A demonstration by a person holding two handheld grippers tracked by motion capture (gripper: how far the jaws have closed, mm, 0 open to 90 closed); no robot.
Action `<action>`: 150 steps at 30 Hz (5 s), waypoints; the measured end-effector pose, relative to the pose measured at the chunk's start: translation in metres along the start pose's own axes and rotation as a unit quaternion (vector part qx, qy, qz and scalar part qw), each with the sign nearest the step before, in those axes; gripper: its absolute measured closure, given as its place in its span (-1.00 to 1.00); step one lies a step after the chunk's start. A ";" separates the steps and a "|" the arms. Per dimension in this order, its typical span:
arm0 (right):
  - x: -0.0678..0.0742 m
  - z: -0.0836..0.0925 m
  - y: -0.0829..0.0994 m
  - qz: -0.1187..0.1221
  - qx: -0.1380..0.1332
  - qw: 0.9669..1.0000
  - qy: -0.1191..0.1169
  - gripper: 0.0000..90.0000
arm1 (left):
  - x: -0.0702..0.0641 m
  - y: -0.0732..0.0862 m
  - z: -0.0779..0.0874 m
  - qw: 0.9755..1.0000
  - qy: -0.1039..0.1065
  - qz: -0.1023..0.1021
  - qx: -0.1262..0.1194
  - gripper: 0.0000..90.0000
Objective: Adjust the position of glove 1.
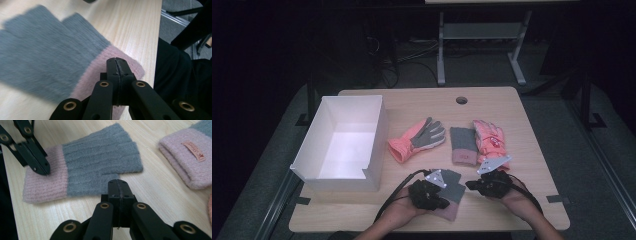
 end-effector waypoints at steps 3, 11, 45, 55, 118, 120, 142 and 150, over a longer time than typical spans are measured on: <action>0.000 0.000 0.000 0.000 -0.002 1.000 0.000 1.00 | 0.012 0.013 0.014 0.999 -0.026 0.020 0.000 0.99; -0.002 0.002 -0.001 -0.004 -0.008 1.000 0.003 1.00 | 0.019 0.045 0.010 0.999 -0.025 0.040 0.025 0.99; -0.040 0.017 -0.029 -0.105 -0.045 0.992 0.055 0.99 | 0.031 0.029 0.010 0.998 -0.061 0.033 -0.009 -0.09; -0.062 -0.009 -0.067 -0.141 -0.042 0.986 0.078 1.00 | 0.048 0.040 0.019 0.994 -0.083 0.059 -0.031 -0.44; -0.089 -0.034 -0.053 -0.196 0.001 0.975 0.108 0.94 | 0.051 0.042 0.019 0.994 -0.086 0.065 -0.035 -0.50; -0.088 -0.030 -0.054 -0.195 -0.008 0.975 0.106 0.95 | 0.051 0.042 0.020 0.994 -0.087 0.062 -0.031 -0.50; -0.052 0.013 -0.057 -0.175 -0.067 0.980 0.066 0.95 | 0.053 0.042 0.022 0.993 -0.088 0.067 -0.039 -0.54; -0.016 0.022 -0.037 -0.163 -0.066 0.983 0.047 0.95 | 0.052 0.042 0.021 0.993 -0.088 0.066 -0.034 -0.55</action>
Point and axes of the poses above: each handheld gripper's, and its own axes: z roughly backward along the jaws, y roughly out of its underside, x roughly to its left, the point moved 7 cm from there along -z, roughly forward along the jaws, and after that the axes turned 13 degrees about x, right-handed, at the moved point
